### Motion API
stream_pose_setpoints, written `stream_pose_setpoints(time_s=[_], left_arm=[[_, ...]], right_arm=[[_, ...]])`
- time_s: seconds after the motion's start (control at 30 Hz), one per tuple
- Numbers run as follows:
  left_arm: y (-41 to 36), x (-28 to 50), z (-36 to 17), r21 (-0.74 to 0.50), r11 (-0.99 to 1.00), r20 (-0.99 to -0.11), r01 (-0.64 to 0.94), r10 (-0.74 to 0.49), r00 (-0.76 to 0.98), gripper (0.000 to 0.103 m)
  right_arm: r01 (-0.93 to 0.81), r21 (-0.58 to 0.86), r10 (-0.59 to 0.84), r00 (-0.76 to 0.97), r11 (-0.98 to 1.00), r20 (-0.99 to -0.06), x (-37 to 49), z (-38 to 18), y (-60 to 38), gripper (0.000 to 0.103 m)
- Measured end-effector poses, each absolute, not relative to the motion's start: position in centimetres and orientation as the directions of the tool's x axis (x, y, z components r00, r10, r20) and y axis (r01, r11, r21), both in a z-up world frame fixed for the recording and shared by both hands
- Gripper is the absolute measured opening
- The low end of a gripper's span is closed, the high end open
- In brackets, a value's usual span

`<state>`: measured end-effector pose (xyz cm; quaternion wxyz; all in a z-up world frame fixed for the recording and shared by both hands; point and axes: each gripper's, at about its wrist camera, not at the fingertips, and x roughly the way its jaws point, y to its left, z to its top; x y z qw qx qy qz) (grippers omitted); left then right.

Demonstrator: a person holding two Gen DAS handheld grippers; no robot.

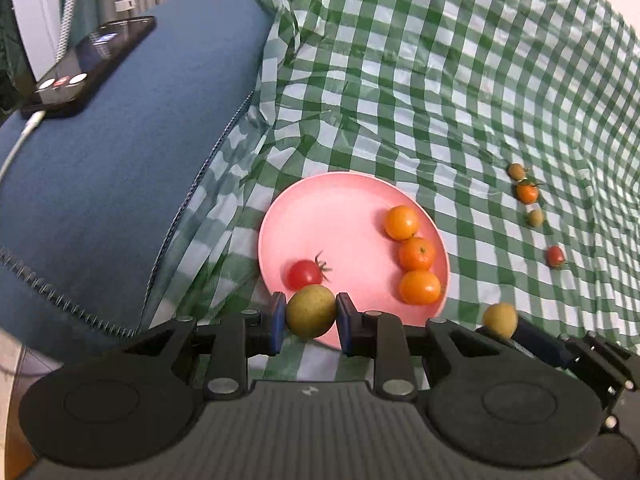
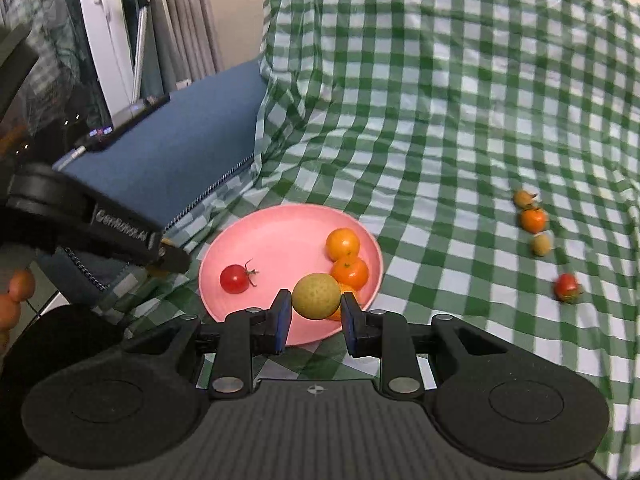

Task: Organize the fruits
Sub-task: 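Carry both yellow fruits over the pink plate and open both tools to drop them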

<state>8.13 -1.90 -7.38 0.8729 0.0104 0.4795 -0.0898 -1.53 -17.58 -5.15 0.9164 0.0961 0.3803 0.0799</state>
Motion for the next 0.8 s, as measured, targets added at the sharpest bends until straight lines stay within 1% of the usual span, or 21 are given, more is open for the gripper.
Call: stream_pose_setpoints(time_s=[0.27, 0.7, 0.73, 0.77, 0.8], left_arm=[[-3.2, 12.3, -10.0, -0.029, 0.981, -0.861, 0.193, -0.122, 0.494, 0.029], [-4.3, 16.2, -13.0, 0.031, 0.976, -0.887, 0.215, -0.073, 0.455, 0.030], [-4.3, 16.3, -13.1, 0.029, 0.976, -0.889, 0.215, -0.074, 0.453, 0.034], [-4.3, 16.4, -13.1, 0.031, 0.976, -0.890, 0.217, -0.072, 0.451, 0.041], [-4.2, 16.4, -13.1, 0.038, 0.976, -0.889, 0.217, -0.067, 0.453, 0.063]], right_arm=[[-0.080, 0.248, 0.241, 0.640, 0.965, -0.730, 2.3, -8.4, -16.1, 0.028], [-0.081, 0.232, 0.234, 0.594, 0.969, -0.770, 4.7, -11.4, -15.2, 0.028], [-0.081, 0.230, 0.233, 0.594, 0.970, -0.770, 4.7, -11.3, -15.2, 0.028], [-0.080, 0.229, 0.231, 0.596, 0.970, -0.769, 4.8, -11.3, -15.2, 0.028], [-0.078, 0.230, 0.230, 0.595, 0.970, -0.770, 4.9, -11.3, -15.3, 0.028]])
